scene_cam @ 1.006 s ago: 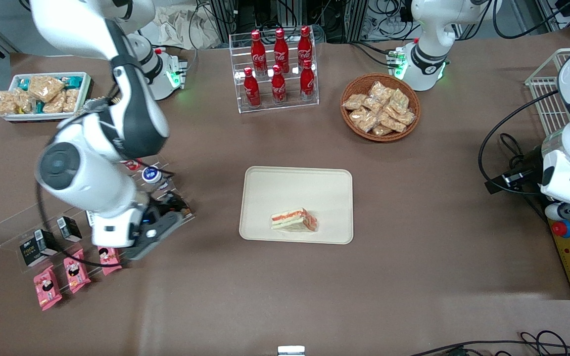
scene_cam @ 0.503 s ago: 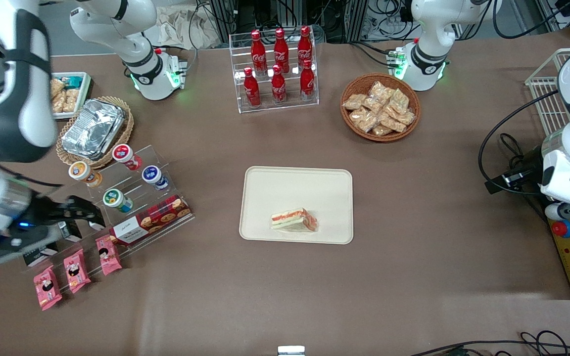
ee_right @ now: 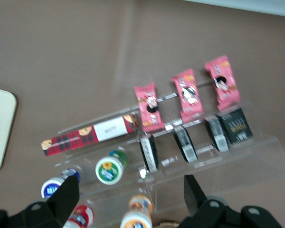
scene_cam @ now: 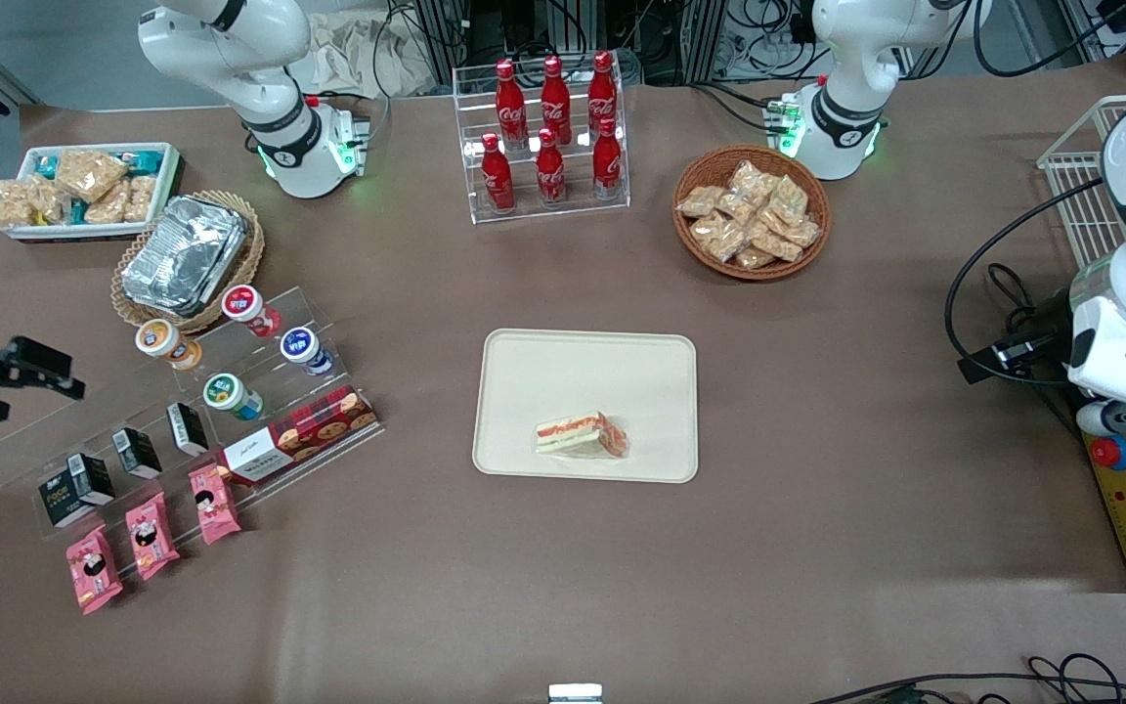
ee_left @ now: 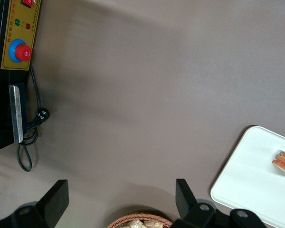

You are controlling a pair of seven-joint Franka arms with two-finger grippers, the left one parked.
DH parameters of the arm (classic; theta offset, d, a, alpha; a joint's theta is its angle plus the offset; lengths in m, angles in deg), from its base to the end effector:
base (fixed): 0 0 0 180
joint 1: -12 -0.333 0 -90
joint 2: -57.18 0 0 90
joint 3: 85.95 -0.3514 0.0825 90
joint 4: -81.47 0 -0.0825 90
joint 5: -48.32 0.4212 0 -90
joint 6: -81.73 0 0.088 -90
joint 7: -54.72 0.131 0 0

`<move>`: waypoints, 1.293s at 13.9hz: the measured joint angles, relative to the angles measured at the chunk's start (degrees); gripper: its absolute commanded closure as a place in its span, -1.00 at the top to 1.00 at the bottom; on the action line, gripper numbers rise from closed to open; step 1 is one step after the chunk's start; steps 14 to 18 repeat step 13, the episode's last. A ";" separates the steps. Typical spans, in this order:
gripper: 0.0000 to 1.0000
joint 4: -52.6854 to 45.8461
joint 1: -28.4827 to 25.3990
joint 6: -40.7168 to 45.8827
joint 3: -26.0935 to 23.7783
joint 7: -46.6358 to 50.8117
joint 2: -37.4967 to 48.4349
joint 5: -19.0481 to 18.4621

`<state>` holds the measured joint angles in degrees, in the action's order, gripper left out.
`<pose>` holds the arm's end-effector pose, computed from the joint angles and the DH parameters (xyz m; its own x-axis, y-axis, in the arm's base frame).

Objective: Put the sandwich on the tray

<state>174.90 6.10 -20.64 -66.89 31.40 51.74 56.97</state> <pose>0.6279 -0.1215 0.5701 0.9835 0.1465 0.1062 0.1555 -0.9844 -0.0828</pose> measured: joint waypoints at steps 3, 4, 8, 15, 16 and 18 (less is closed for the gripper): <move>0.97 3.06 1.10 2.69 -1.40 4.84 5.41 -4.30; 0.97 3.52 1.96 3.84 -3.24 6.61 6.91 -5.56; 0.97 4.38 3.24 6.29 -6.71 9.92 9.56 -8.63; 0.97 4.49 3.71 8.11 -6.73 13.02 9.44 -9.27; 0.97 4.49 3.71 8.11 -6.73 13.02 9.44 -9.27; 0.97 4.49 3.71 8.11 -6.73 13.02 9.44 -9.27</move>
